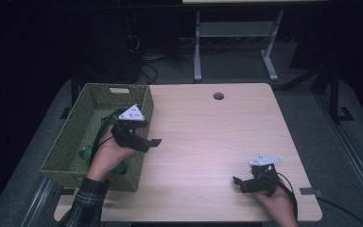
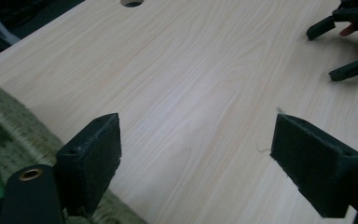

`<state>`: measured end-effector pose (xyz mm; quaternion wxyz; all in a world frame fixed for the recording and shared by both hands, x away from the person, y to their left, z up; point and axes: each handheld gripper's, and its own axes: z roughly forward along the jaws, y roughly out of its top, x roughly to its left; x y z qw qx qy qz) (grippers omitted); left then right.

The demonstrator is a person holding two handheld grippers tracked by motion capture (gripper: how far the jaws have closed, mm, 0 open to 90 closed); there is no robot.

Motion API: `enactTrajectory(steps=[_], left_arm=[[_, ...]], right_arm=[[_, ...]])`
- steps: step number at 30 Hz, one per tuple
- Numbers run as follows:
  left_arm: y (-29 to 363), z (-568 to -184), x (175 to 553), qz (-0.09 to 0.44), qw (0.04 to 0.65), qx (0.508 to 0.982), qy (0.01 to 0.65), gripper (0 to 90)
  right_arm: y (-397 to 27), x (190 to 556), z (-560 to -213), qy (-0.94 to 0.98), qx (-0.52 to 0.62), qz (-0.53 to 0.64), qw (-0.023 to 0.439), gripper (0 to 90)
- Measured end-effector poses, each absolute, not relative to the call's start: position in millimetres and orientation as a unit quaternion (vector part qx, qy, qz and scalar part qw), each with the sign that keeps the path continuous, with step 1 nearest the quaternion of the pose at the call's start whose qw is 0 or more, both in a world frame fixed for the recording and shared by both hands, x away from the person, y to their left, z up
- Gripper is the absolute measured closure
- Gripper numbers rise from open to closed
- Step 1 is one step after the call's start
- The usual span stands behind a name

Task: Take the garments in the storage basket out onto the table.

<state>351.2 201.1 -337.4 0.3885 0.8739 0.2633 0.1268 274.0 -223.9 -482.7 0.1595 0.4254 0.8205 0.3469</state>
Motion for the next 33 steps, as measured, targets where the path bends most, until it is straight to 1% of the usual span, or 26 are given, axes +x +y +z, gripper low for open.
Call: enactTrajectory(steps=[6,8,11,14,18,21,22,28,33], left_arm=[[218,-337,355,0.138,0.375,0.872,0.282,16.7],[223,-336,356,0.139,0.374,0.872,0.284,21.7],[230,-336,357,0.139,0.377,0.868,0.292,23.2],[236,-335,360,0.142,0.365,0.87,0.299,23.6],[247,-332,365,0.148,0.354,0.87,0.31,27.2],[257,-330,368,0.151,0.349,0.869,0.315,34.5],[261,-331,369,0.152,0.347,0.869,0.32,35.7],[283,-335,375,0.162,0.323,0.867,0.343,39.2],[299,-342,380,0.163,0.318,0.862,0.359,42.2]], right_arm=[[-224,274,-483,0.82,0.426,0.347,0.159,2.5],[-224,274,-483,0.82,0.426,0.347,0.159,2.5],[-224,274,-483,0.82,0.426,0.347,0.159,2.5],[-224,274,-483,0.82,0.426,0.347,0.16,2.5],[-224,274,-483,0.82,0.428,0.346,0.158,2.5],[-224,273,-483,0.819,0.429,0.346,0.158,2.5],[-224,273,-483,0.819,0.43,0.346,0.158,2.6],[-224,273,-483,0.819,0.429,0.346,0.158,2.5],[-224,273,-483,0.819,0.43,0.346,0.158,2.5]])
